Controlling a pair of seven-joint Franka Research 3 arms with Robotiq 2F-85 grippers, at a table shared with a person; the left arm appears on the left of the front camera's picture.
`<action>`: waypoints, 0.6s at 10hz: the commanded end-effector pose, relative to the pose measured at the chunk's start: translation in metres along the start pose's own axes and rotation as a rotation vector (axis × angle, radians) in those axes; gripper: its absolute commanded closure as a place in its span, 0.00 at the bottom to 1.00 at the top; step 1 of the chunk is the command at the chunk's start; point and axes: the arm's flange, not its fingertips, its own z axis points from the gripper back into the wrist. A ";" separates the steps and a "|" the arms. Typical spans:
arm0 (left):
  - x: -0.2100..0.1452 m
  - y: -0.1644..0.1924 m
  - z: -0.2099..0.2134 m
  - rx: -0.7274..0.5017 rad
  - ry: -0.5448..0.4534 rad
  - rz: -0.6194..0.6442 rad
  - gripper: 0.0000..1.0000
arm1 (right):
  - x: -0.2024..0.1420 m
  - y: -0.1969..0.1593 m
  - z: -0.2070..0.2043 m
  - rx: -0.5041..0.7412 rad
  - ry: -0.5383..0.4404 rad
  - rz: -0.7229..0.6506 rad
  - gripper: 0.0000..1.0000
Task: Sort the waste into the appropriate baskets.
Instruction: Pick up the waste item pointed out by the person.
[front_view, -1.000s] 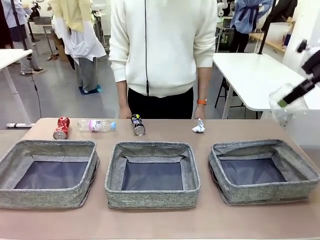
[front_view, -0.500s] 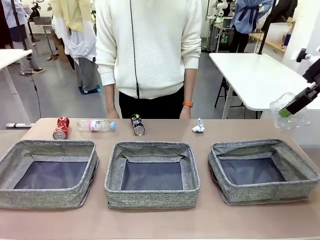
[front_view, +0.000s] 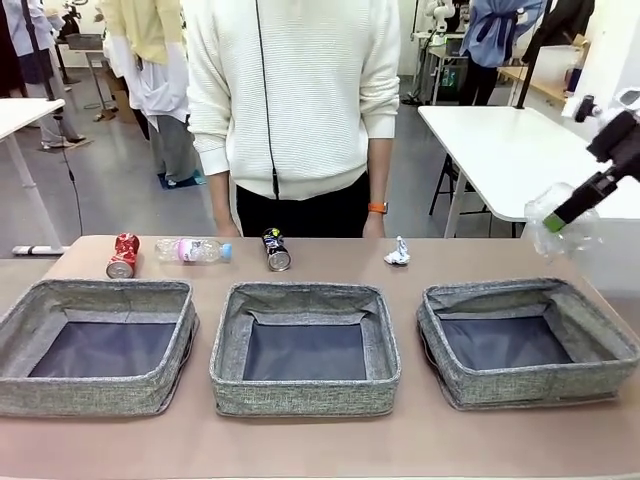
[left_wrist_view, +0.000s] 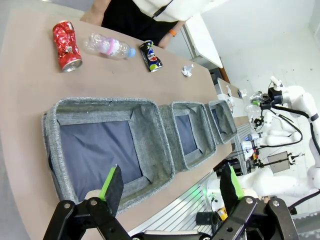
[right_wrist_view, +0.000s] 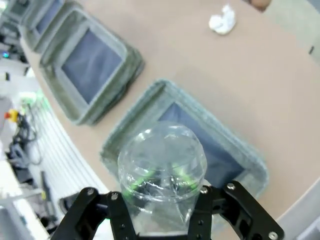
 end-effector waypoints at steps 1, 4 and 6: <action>0.002 -0.002 0.000 -0.015 -0.014 -0.020 0.00 | 0.065 0.032 0.024 0.006 0.094 -0.123 0.84; 0.002 -0.002 0.000 -0.015 -0.014 -0.020 0.00 | 0.149 0.102 0.019 -0.011 0.276 -0.211 0.84; 0.002 -0.002 0.000 -0.015 -0.014 -0.020 0.00 | 0.210 0.170 0.019 -0.121 0.265 -0.373 0.84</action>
